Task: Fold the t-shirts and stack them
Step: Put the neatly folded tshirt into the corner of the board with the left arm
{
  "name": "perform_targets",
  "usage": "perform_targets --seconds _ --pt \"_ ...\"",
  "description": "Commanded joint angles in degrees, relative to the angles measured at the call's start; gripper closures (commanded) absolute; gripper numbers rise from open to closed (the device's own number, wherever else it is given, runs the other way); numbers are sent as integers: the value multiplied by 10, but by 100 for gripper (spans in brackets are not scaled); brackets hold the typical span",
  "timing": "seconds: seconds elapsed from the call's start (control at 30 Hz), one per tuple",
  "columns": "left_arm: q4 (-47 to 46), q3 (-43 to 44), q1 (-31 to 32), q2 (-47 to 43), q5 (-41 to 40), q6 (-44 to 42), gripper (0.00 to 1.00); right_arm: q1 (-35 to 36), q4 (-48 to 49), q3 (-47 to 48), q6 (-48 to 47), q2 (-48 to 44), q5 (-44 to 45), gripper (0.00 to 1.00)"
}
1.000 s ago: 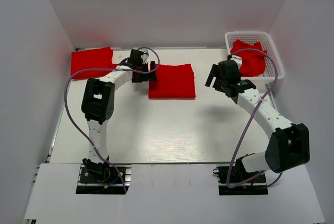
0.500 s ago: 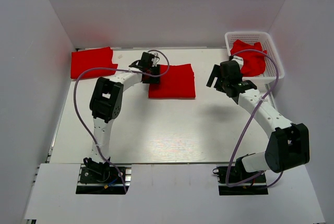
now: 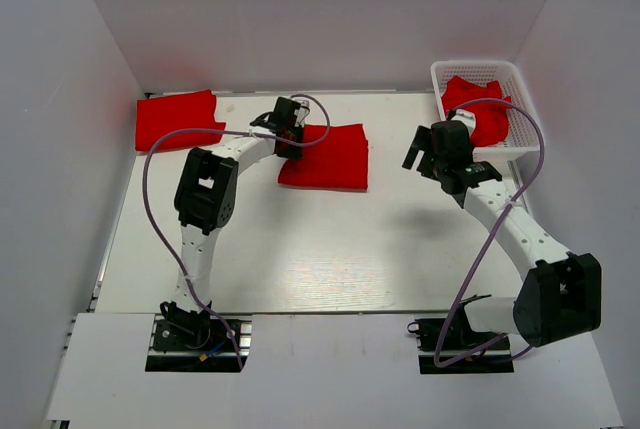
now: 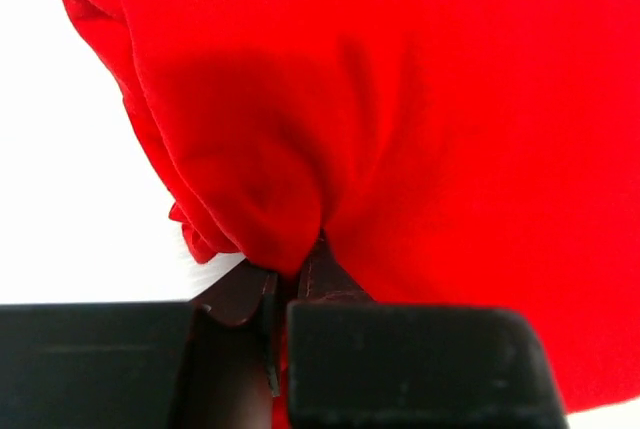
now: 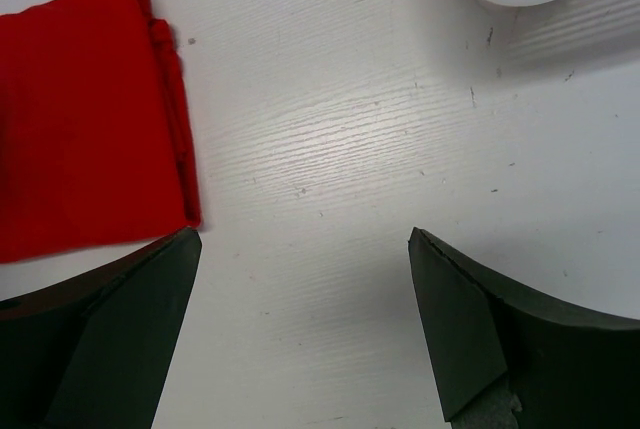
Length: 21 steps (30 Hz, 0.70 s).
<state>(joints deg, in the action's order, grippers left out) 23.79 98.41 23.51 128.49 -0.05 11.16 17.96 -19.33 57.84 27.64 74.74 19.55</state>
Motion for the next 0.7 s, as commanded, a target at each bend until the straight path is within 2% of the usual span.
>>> perform_targets --seconds 0.0,0.03,0.13,0.67 --pt "42 26 -14 -58 -80 -69 100 -5 24 -8 -18 -19 14 10" --pt "48 32 -14 -65 -117 -84 100 -4 25 -8 -19 -21 14 10" --pt "64 56 -20 -73 -154 -133 100 -6 31 -12 -21 -22 2 10" --pt "128 231 -83 -71 -219 -306 100 -5 27 18 -17 5 -45 10"
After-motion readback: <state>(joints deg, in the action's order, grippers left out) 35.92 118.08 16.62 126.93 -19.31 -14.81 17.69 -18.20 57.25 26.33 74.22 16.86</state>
